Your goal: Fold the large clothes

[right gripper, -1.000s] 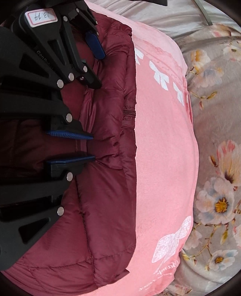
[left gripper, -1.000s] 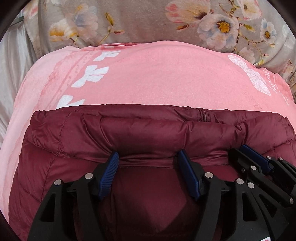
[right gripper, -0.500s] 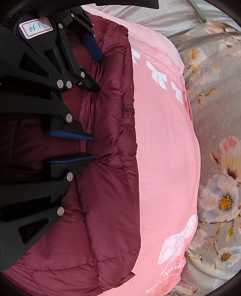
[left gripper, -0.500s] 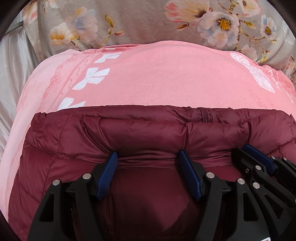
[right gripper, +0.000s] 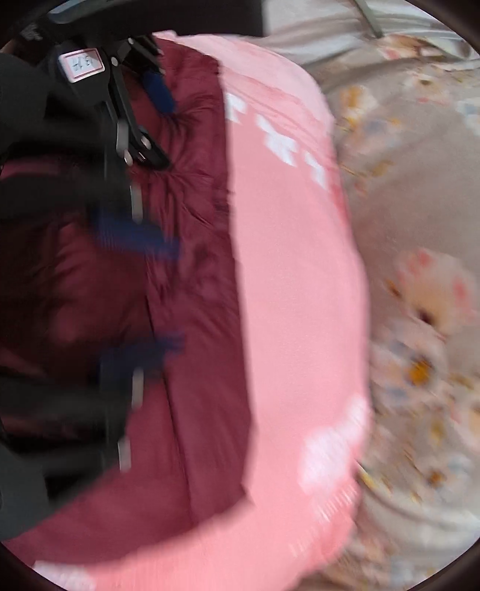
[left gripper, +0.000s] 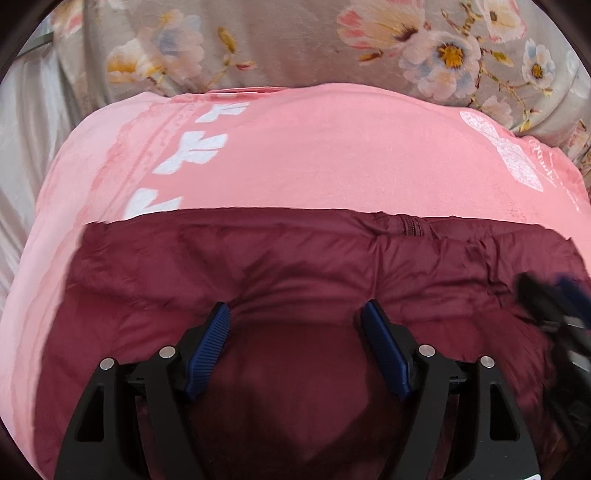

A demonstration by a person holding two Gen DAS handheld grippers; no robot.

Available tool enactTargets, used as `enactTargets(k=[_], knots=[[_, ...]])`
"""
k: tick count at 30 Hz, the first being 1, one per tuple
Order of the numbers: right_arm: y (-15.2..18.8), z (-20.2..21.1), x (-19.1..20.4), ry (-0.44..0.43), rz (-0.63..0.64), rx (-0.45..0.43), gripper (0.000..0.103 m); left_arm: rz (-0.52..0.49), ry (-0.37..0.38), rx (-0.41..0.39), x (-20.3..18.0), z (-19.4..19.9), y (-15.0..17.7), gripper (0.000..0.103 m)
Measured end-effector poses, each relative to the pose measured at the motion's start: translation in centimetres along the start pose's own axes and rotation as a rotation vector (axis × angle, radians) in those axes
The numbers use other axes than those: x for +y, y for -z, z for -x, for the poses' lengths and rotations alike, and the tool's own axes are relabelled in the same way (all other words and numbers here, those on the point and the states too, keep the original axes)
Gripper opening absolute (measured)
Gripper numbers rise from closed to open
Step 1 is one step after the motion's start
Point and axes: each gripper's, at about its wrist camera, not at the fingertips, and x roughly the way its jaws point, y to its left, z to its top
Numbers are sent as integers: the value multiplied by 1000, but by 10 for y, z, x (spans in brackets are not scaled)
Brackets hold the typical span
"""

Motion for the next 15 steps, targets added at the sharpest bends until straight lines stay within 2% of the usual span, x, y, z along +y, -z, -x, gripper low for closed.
enactTargets(k=[5, 7, 10, 12, 15], knots=[[21, 39, 8, -9, 70, 41, 79, 34, -11, -6, 17, 45, 23, 75], [34, 44, 10, -8, 73, 72, 63, 33, -25, 3, 20, 56, 39, 75], [49, 43, 13, -35, 60, 118, 49, 45, -27, 17, 25, 62, 59, 75], [60, 39, 15, -44, 53, 142, 44, 47, -39, 2, 24, 63, 68, 75], [70, 33, 21, -20, 83, 135, 43, 27, -61, -13, 18, 58, 76, 75]])
